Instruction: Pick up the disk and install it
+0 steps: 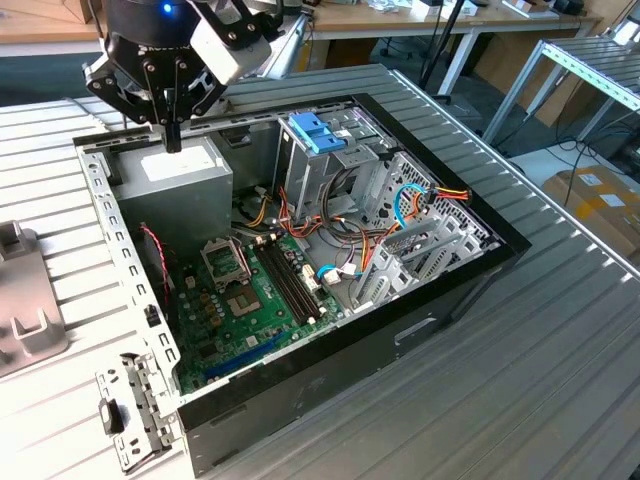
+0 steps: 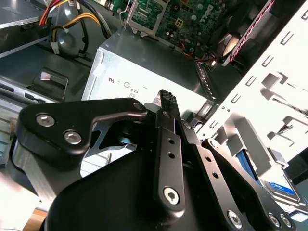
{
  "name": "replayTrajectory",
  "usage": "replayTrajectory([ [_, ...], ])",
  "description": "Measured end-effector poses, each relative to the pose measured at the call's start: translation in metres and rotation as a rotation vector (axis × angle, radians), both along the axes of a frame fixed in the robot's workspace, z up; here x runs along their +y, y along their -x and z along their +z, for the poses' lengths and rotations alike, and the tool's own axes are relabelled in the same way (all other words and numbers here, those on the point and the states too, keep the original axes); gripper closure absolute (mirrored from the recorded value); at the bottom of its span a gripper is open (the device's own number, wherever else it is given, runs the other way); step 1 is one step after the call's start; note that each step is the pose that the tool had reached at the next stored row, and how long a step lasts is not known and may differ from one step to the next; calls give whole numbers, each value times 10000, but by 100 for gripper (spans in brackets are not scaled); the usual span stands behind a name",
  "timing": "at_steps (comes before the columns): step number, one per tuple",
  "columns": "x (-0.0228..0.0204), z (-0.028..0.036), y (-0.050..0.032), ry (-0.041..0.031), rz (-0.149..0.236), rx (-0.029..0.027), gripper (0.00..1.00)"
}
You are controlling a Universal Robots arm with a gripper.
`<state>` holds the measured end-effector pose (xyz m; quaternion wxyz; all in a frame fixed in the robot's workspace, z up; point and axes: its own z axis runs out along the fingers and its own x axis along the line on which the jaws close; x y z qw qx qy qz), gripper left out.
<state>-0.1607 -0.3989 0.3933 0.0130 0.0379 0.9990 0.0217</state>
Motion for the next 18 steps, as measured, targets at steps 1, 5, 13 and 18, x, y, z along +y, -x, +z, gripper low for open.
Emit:
replayTrajectory([
  [1,0,0,7,0,0,-1,89],
  [5,0,0,35,0,0,0,89],
  [13,0,0,85,0,0,0,89],
  [18,0,0,111,0,0,0,89],
])
